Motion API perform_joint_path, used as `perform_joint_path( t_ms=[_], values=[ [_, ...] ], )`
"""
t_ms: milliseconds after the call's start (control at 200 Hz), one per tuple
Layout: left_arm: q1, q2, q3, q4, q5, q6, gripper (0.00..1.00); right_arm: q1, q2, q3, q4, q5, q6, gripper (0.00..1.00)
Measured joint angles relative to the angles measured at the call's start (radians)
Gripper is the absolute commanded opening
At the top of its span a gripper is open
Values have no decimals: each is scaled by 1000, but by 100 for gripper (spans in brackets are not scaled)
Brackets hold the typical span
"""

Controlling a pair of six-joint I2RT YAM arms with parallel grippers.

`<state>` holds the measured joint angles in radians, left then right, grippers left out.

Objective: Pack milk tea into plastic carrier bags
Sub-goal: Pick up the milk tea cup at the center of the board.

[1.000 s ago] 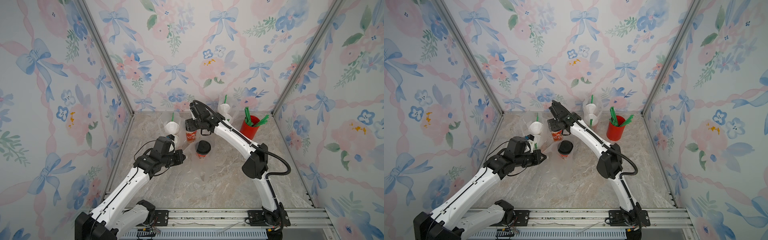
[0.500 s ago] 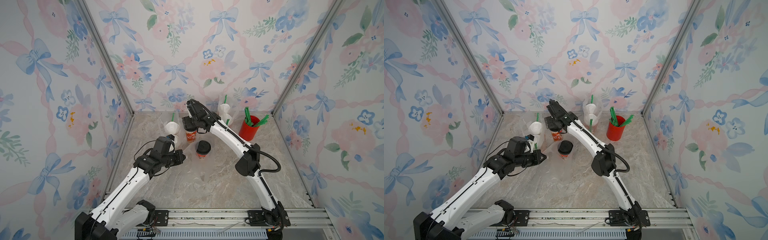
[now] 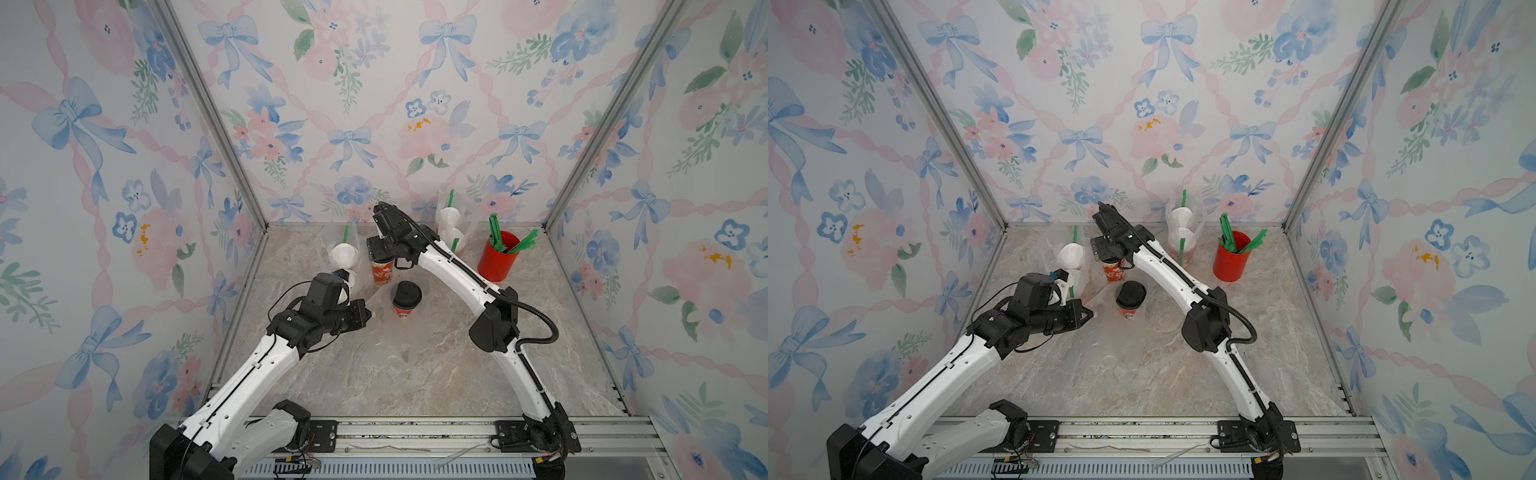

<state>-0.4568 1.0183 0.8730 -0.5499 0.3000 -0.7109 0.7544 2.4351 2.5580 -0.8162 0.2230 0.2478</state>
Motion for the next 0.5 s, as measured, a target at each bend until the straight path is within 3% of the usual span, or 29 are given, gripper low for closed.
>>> perform_joint_path(
  t_ms=[500],
  values=[
    [0, 0, 3, 0, 0, -1, 3, 8, -2, -21, 27, 19, -1, 78]
  ],
)
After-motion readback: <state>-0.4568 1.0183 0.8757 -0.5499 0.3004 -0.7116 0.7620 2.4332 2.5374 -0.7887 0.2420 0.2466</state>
